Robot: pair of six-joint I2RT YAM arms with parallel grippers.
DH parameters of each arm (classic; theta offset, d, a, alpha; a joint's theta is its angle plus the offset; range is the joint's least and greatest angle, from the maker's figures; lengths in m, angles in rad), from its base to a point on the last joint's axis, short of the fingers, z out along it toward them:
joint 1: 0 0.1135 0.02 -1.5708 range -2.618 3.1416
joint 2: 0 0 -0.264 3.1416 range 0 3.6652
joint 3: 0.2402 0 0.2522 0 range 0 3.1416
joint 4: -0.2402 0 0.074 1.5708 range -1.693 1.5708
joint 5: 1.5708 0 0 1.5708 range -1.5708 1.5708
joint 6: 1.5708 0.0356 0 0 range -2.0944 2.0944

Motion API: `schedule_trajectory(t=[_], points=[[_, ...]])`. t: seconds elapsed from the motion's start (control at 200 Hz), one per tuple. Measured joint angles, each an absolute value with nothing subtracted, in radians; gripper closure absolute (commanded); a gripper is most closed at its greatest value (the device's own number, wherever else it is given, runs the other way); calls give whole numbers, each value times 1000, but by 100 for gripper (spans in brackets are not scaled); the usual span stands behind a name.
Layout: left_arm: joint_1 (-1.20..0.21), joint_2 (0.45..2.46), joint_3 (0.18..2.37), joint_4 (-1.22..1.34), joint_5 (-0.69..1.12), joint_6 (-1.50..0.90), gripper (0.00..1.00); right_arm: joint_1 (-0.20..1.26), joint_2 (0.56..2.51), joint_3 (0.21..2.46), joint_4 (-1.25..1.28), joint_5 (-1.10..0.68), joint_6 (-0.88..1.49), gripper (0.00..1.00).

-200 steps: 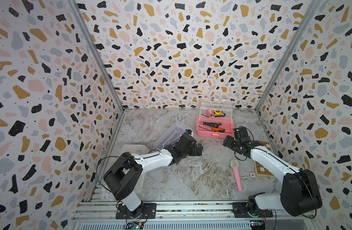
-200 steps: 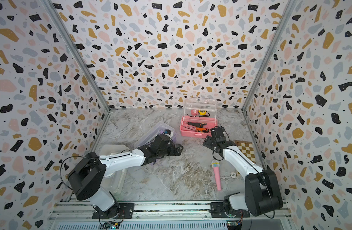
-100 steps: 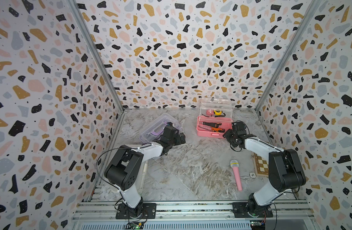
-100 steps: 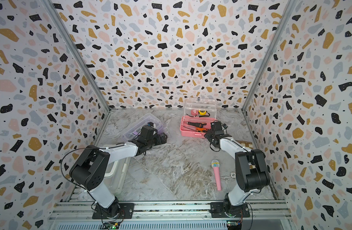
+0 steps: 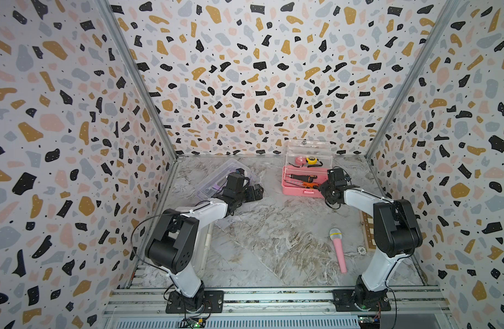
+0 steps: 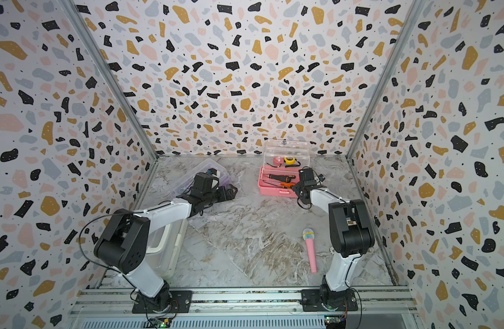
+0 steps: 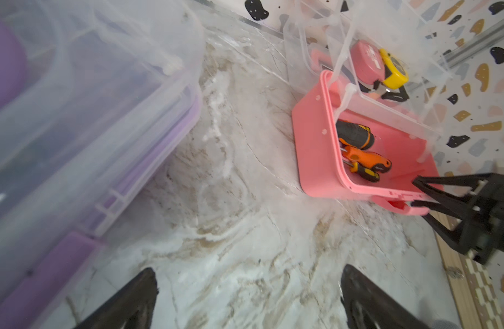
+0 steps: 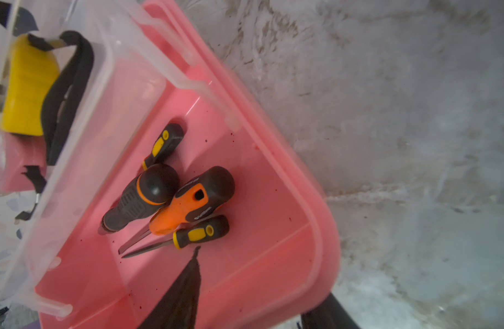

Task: Close toolboxes
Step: Move the toolbox to the center of the board.

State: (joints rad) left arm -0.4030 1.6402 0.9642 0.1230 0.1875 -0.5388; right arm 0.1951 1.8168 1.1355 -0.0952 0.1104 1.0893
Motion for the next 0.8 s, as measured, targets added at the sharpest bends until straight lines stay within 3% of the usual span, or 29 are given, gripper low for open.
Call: schedule_trajectory(t=[0.205,0.501,0.801], points=[[-403,1424,857,72,221,-539,1,182,1826,1152,-83,130,1119,69],[-403,1140,728,-25,198,-539,1,135,1773,1065,2,115,1096,77],[-403,1060,617,-52,175,-593,1,117,1653,955,-29,33,925,87]])
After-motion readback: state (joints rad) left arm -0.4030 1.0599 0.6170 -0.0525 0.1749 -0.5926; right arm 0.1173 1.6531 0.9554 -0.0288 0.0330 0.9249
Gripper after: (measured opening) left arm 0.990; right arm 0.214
